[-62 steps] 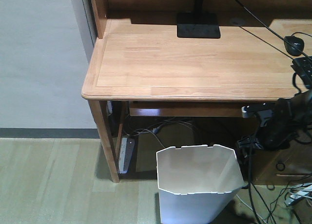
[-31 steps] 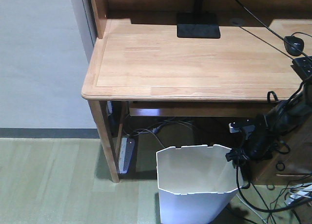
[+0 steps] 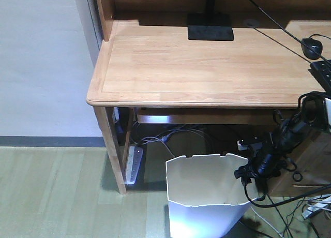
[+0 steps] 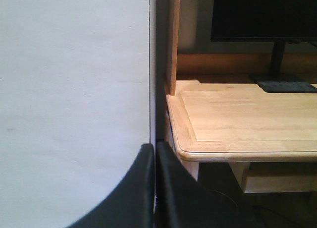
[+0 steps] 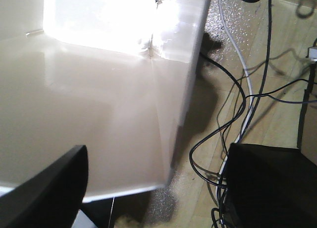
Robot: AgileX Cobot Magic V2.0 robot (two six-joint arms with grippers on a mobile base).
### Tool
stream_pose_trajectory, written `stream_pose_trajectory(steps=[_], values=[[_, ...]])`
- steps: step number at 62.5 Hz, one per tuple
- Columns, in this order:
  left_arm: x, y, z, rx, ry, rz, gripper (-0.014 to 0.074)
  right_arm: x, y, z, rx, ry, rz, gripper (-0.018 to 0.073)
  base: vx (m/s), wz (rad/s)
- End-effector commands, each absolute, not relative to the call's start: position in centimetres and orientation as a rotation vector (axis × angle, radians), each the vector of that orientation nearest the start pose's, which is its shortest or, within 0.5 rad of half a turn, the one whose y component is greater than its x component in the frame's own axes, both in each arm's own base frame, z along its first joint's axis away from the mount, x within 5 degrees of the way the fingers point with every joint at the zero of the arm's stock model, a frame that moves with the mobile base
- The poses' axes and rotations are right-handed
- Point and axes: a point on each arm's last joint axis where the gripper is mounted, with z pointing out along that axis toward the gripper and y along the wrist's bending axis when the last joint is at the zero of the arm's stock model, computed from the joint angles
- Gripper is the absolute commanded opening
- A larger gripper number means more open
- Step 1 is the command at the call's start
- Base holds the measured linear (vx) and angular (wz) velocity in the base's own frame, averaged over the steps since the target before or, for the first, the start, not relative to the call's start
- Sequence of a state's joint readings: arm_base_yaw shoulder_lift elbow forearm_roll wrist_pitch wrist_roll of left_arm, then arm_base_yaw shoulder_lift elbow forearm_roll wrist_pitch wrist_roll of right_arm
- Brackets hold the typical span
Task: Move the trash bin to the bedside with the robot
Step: 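Lower the right gripper down to the rim of the white trash bin, then close the right gripper on the bin rim nearest the desk drawers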
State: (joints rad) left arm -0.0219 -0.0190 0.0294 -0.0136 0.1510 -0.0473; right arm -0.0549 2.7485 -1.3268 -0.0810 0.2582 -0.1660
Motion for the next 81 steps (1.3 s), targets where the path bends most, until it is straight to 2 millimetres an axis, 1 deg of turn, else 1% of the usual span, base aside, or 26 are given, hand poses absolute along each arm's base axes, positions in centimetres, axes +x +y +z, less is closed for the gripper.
stream_pose_trajectory(steps=[1, 7, 12, 22, 28, 39, 49, 57, 65, 71, 76, 77, 81], values=[[5.7, -0.2, 18.9, -0.036, 1.585, -0.08, -0.0006, 37.2, -3.0, -11.9, -0.253, 3.087, -0.038, 0.0541, 0.0, 0.0], [5.7, -0.2, 18.9, -0.036, 1.585, -0.08, -0.0006, 37.5, -3.7, -12.4, -0.228, 3.089, -0.037, 0.0541, 0.0, 0.0], [5.7, -0.2, 18.9, -0.036, 1.585, -0.08, -0.0006, 37.6, -4.1, -12.7, -0.25, 3.095, -0.036, 0.0541, 0.0, 0.0], [5.7, -0.2, 18.9, -0.036, 1.585, -0.08, -0.0006, 38.1, -4.1, -13.2, -0.295, 3.089, -0.031, 0.0541, 0.0, 0.0], [5.7, -0.2, 18.9, -0.036, 1.585, -0.08, -0.0006, 38.7, -4.0, -13.6, -0.252, 3.083, -0.014, 0.0541, 0.0, 0.0], [5.7, -0.2, 18.9, -0.036, 1.585, -0.08, -0.0006, 39.4, -4.0, -15.0, -0.291, 3.125, 0.01, 0.0541, 0.0, 0.0], [5.7, -0.2, 18.9, -0.036, 1.585, -0.08, -0.0006, 40.3, -4.0, -16.3, -0.235, 3.142, 0.045, 0.0538, 0.0, 0.0], [5.7, -0.2, 18.9, -0.036, 1.585, -0.08, -0.0006, 40.8, -3.7, -17.1, -0.155, 3.135, 0.089, 0.0505, 0.0, 0.0], [5.7, -0.2, 18.9, -0.036, 1.585, -0.08, -0.0006, 41.0, -3.3, -17.7, -0.133, 3.123, 0.161, 0.0427, 0.0, 0.0], [5.7, -0.2, 18.9, -0.036, 1.585, -0.08, -0.0006, 41.1, -3.0, -17.9, -0.116, 3.118, 0.21, 0.0335, 0.0, 0.0], [5.7, -0.2, 18.9, -0.036, 1.585, -0.08, -0.0006, 41.1, -2.9, -17.9, -0.109, 3.115, 0.225, 0.0214, 0.0, 0.0], [5.7, -0.2, 18.9, -0.036, 1.585, -0.08, -0.0006, 41.1, -2.9, -17.9, -0.107, 3.115, 0.226, 0.017, 0.0, 0.0], [5.7, -0.2, 18.9, -0.036, 1.585, -0.08, -0.0006, 41.1, -2.9, -17.9, -0.107, 3.118, 0.228, 0.0043, 0.0, 0.0]])
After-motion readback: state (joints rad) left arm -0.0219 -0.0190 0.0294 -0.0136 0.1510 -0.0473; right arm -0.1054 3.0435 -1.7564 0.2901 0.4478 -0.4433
